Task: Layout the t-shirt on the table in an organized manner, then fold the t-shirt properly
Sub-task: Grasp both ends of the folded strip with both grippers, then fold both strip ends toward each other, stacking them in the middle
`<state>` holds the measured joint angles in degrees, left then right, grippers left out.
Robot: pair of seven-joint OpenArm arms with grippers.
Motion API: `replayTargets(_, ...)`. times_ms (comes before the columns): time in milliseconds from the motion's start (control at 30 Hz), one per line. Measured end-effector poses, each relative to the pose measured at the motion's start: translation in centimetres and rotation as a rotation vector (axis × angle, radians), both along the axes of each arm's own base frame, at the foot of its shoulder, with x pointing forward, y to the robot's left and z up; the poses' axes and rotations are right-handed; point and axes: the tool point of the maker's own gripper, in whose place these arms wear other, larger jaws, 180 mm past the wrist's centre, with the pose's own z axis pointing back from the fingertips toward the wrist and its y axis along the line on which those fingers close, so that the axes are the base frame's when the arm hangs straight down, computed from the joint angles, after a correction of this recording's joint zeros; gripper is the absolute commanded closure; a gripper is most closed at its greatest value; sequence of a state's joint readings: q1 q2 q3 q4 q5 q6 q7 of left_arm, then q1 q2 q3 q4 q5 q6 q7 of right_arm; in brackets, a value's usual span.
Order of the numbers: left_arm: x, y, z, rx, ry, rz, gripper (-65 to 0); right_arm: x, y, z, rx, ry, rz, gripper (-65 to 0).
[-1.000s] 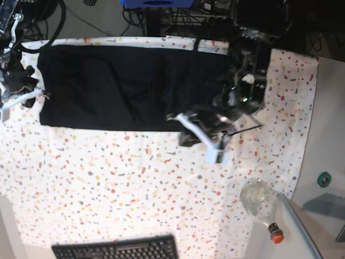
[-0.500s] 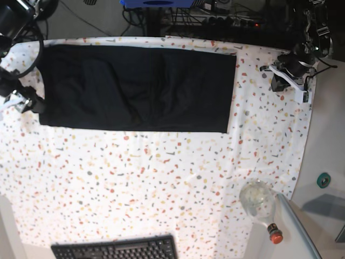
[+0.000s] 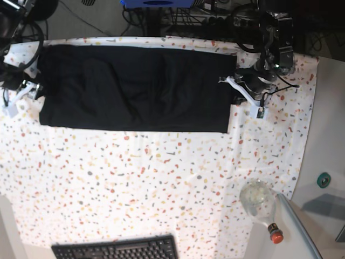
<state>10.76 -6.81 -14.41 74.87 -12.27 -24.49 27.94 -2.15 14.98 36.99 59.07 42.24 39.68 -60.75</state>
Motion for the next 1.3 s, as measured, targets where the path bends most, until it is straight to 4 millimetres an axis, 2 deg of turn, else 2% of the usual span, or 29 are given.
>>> replayTargets(100,0.2,-0.1,0.1,0.004,-0.002,-0.006,0.0,-0.5,2.2,0.1,0.009,0.007,0.049,-43.8)
replayTargets(167,0.2,-1.0,0.0,0.002,-0.005,-0.03,0.0,-0.9,3.5,0.4,0.009,0.014,0.089,-43.8)
replayTargets(333,0.2,-2.6,-0.1,-0.014,-0.004,-0.071,0.0,-0.4,3.8,0.7,-0.018,0.011,0.144,-43.8)
replayTargets(500,0.2,-3.5,-0.1,-0.019,-0.005,-0.096,0.0,0.4,4.3,0.3,0.019,-0.015,0.102,-42.6)
replayTargets(567,0.2,-3.6,-0.1,-0.02,-0.005,-0.097,0.0,0.9,4.1,0.2,0.025,-0.016,0.093,-37.5)
replayTargets(633,0.2,-3.7,-0.1,-0.022,-0.005,-0.099,0.0,1.3,4.0,0.0,0.029,-0.02,0.079,-28.7)
replayTargets(767,0.3,-3.8,-0.1,-0.023,-0.007,-0.101,0.0,1.9,3.7,0.0,0.024,-0.05,0.051,-0.5)
replayTargets(867,0.6,-3.9,0.0,-0.021,-0.005,-0.106,0.0,2.5,2.8,0.5,-0.003,-0.072,0.049,0.0)
replayTargets(933,0.6,-4.1,0.0,-0.025,-0.005,-0.109,0.0,3.1,2.5,1.5,-0.037,-0.104,0.07,0.0)
replayTargets(1067,0.7,-5.6,0.0,-0.05,-0.005,-0.105,0.0,4.2,3.3,3.5,-0.102,-0.122,0.106,0.0)
replayTargets(1200,0.8,-9.9,-0.1,-0.074,0.001,-0.219,0.0,3.7,6.4,4.5,-0.12,-0.117,0.136,0.0)
replayTargets(1300,0.7,-12.9,-0.2,-0.11,0.007,-0.284,0.0,4.1,8.2,6.2,-0.127,-0.143,0.141,0.0)
